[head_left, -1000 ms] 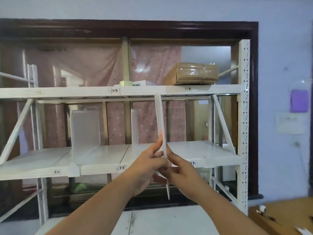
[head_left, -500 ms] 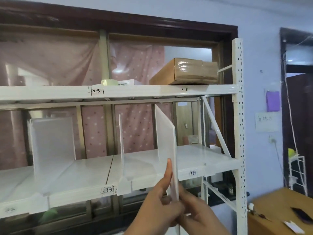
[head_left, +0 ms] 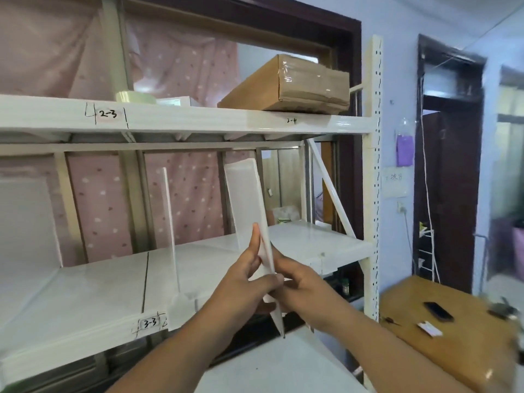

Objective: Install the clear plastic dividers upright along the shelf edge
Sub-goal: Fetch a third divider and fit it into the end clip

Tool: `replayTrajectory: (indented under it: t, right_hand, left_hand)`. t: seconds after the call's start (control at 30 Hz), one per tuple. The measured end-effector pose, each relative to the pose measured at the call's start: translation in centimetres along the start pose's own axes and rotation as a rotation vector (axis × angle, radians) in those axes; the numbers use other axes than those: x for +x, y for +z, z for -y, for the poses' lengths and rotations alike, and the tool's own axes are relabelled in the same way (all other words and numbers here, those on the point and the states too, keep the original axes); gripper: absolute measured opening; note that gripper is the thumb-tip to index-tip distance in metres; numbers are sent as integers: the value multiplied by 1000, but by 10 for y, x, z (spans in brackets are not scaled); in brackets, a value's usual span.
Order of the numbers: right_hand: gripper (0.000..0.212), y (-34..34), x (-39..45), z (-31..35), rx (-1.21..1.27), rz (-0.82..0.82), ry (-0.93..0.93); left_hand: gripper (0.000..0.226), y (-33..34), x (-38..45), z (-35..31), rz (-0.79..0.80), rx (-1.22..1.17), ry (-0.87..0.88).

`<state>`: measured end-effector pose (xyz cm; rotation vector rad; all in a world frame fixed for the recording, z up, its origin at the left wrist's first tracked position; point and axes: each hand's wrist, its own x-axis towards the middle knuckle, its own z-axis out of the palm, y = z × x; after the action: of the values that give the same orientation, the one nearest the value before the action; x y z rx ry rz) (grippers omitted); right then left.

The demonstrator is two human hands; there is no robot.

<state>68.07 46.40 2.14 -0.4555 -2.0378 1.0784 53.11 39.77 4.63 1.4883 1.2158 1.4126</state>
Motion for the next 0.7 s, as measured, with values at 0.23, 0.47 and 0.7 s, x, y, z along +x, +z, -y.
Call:
replayTrajectory:
  t: [0.23, 0.47, 0.7]
  right_hand:
    - [60, -34, 34, -13, -44, -65, 64]
    - [61, -98, 63, -51, 71, 4, 93]
    - [56, -179, 96, -80, 70, 42, 61]
  left_hand:
    - [81, 4, 56, 11, 6, -26, -20]
    - [80, 25, 121, 18, 39, -16, -54]
    - [80, 71, 192, 17, 7, -60, -33]
